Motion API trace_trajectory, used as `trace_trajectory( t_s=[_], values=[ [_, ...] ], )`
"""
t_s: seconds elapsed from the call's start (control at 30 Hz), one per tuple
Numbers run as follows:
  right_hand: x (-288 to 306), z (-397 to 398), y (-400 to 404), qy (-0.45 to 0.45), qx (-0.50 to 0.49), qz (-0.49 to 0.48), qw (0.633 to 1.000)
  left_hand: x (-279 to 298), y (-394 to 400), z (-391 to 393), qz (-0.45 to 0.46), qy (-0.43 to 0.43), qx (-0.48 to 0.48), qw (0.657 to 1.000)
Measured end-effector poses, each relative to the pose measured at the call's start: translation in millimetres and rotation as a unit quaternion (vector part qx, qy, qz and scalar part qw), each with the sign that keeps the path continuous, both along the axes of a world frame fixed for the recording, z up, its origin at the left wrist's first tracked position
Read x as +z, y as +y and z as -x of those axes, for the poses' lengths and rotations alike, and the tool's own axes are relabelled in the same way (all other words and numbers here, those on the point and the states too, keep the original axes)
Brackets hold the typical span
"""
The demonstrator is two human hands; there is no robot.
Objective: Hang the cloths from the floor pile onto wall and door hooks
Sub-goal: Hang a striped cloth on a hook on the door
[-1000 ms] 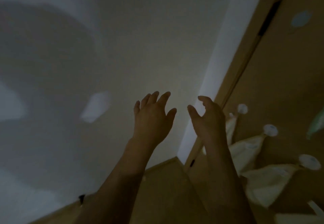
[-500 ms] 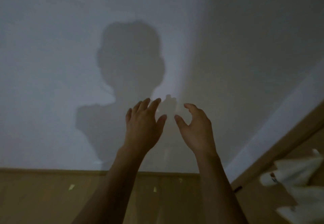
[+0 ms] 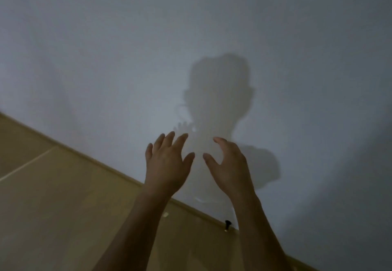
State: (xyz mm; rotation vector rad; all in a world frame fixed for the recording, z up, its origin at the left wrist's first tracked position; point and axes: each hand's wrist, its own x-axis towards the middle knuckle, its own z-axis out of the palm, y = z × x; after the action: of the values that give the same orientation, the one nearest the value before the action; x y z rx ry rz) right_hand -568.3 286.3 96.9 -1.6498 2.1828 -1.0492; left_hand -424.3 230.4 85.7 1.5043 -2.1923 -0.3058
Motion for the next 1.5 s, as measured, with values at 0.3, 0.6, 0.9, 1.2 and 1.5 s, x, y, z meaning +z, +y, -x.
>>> trace_trajectory(
  t_s=[0.3,0.6,0.9,1.2,1.5],
  values=[
    [-15,-151,-88,0.015,0.142,-0.038,0.989,-14,-37,-157,-0.042,-0.013,0.149,0.988],
    [-38,-278,-189,0.023,0.293,-0.059,0.954,-38,-89,-273,-0.069,-0.010,0.299,0.952],
    [-31,-393,-334,0.011,0.419,-0.078,0.905,-29,-204,-373,-0.077,-0.028,0.433,0.898],
    [-31,-494,-451,0.028,0.483,-0.070,0.872,-33,-297,-455,-0.077,-0.005,0.500,0.863],
    [-54,-614,-531,0.063,0.519,-0.082,0.848,-58,-368,-575,-0.088,0.025,0.544,0.834]
  ],
)
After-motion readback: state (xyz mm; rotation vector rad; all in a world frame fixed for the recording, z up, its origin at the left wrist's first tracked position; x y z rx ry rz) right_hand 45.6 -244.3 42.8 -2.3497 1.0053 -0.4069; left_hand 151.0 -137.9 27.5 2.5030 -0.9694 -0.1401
